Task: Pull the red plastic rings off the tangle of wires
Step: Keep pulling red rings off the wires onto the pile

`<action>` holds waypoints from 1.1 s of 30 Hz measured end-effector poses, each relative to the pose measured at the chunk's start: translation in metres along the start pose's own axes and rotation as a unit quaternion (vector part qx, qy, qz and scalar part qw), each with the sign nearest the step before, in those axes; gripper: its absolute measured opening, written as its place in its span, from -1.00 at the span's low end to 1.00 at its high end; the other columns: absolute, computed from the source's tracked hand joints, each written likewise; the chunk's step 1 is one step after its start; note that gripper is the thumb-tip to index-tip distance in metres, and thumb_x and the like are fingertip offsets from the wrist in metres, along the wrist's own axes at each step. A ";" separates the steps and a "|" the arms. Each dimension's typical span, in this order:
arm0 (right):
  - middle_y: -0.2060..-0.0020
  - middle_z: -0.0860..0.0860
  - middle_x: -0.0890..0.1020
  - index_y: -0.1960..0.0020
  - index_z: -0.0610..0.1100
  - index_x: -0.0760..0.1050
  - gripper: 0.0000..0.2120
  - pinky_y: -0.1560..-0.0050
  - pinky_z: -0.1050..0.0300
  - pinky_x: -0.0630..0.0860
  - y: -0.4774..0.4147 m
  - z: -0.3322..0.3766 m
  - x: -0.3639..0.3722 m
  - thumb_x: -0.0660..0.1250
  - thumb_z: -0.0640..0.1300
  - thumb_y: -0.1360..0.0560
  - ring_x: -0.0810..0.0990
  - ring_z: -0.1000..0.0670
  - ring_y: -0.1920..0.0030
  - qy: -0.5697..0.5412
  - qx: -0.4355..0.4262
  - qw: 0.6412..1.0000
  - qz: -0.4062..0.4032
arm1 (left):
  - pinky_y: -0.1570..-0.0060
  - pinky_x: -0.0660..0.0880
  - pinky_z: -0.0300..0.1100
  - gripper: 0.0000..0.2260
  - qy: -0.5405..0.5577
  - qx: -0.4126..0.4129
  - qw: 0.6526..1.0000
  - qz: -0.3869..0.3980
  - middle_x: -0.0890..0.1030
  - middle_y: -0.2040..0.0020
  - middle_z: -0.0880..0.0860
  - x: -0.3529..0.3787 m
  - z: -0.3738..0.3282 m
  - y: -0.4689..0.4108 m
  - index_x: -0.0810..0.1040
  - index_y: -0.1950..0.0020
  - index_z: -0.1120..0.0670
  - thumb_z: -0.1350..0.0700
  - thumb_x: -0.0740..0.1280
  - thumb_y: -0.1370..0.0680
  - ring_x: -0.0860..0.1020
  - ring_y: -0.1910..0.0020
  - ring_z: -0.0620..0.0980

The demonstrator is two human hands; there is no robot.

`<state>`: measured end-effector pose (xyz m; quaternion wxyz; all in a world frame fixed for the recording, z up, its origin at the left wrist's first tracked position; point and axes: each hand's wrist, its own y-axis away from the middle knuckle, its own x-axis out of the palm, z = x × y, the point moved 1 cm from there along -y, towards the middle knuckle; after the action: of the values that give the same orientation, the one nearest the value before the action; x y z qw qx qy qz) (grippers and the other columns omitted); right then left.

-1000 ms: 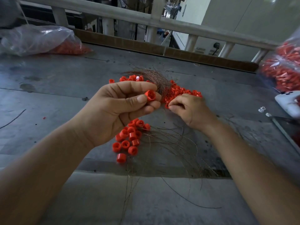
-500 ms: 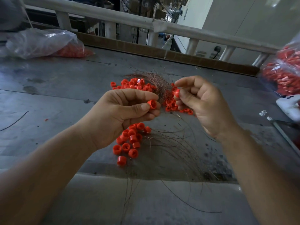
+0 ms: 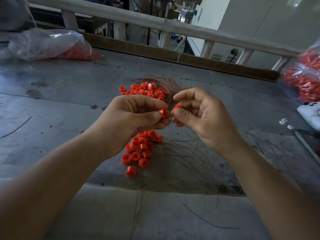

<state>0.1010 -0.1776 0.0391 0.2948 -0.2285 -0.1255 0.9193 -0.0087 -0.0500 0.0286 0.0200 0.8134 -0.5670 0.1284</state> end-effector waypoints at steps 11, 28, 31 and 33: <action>0.21 0.06 0.63 0.09 -0.04 0.55 -0.78 0.13 0.26 0.57 0.005 -0.003 0.012 0.44 -0.27 -0.32 0.64 0.10 0.19 0.082 -0.069 0.993 -0.047 | 0.29 0.57 -0.31 -0.81 -0.040 0.003 0.999 -0.037 0.68 0.29 0.12 0.001 0.001 0.000 0.65 0.23 0.12 0.27 0.34 -0.21 0.66 0.29 0.01; 0.27 0.13 0.61 0.04 -0.10 0.56 -0.75 0.21 0.34 0.53 0.007 -0.005 0.016 0.45 -0.25 -0.30 0.62 0.17 0.27 0.108 -0.077 0.989 -0.063 | 0.32 0.54 -0.37 -0.78 -0.082 -0.006 0.996 -0.034 0.68 0.30 0.08 0.001 0.003 0.002 0.61 0.15 0.16 0.26 0.34 -0.23 0.66 0.31 -0.04; 0.28 0.15 0.60 0.04 -0.10 0.56 -0.76 0.22 0.36 0.52 0.007 -0.005 0.016 0.46 -0.25 -0.30 0.61 0.20 0.28 0.117 -0.082 0.988 -0.065 | 0.32 0.54 -0.37 -0.82 -0.088 -0.008 0.996 -0.032 0.68 0.31 0.08 0.001 0.003 0.002 0.62 0.17 0.15 0.32 0.35 -0.28 0.66 0.32 -0.05; 0.28 0.17 0.59 0.05 -0.10 0.56 -0.76 0.22 0.38 0.51 0.007 -0.005 0.016 0.46 -0.24 -0.30 0.60 0.21 0.28 0.131 -0.086 0.985 -0.066 | 0.32 0.53 -0.37 -0.80 -0.108 -0.001 0.994 -0.036 0.68 0.32 0.06 0.001 0.003 0.002 0.63 0.20 0.11 0.38 0.34 -0.34 0.66 0.33 -0.05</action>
<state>0.0884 -0.1736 0.0266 0.3479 -0.3626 -0.1790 0.8458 -0.0096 -0.0525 0.0255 -0.0356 0.8423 -0.5364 0.0383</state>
